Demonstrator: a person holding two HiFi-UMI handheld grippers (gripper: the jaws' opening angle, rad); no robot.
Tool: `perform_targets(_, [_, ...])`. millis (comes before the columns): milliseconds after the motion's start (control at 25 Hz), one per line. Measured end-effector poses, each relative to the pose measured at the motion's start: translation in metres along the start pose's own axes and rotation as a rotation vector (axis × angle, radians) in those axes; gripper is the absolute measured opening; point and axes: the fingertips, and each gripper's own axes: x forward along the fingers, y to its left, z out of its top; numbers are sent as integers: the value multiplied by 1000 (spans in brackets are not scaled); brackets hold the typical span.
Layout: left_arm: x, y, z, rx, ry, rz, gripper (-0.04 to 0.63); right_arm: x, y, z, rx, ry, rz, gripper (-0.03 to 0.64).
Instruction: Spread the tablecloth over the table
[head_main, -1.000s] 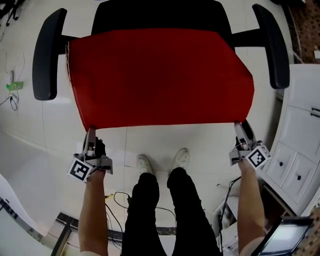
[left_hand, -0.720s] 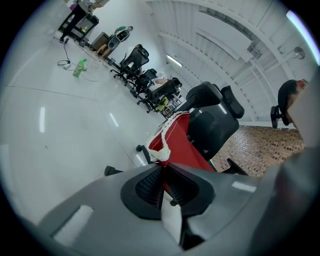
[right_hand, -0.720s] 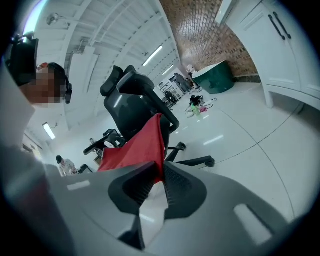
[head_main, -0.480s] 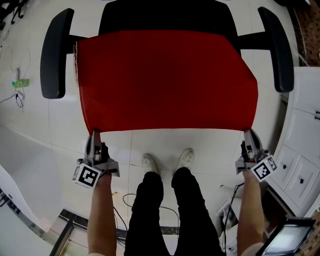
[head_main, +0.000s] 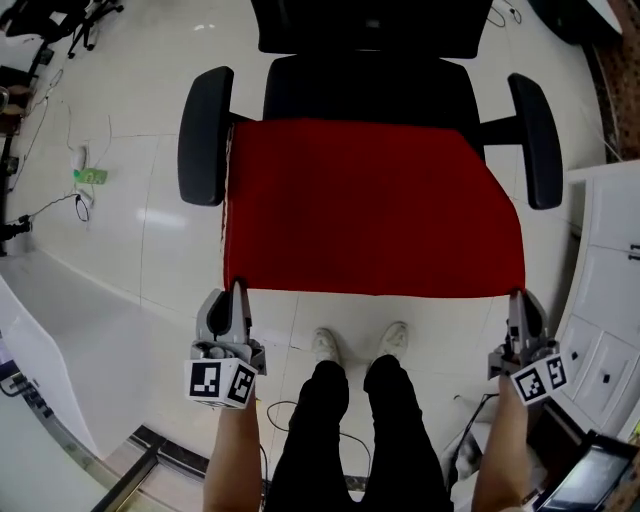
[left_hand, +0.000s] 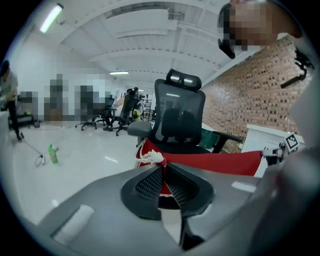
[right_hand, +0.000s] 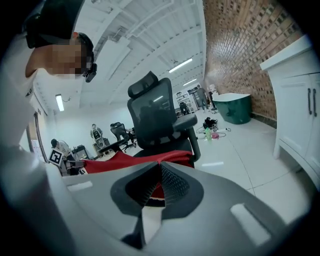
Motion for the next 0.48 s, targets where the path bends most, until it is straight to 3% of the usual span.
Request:
perform_targets(200, [-21, -33, 68, 108, -47, -29, 15, -5, 23, 66, 84, -111, 24, 15])
perform_targets(480, [-48, -53, 187, 122, -160, -64, 15, -17, 46, 187, 149, -262, 44, 14])
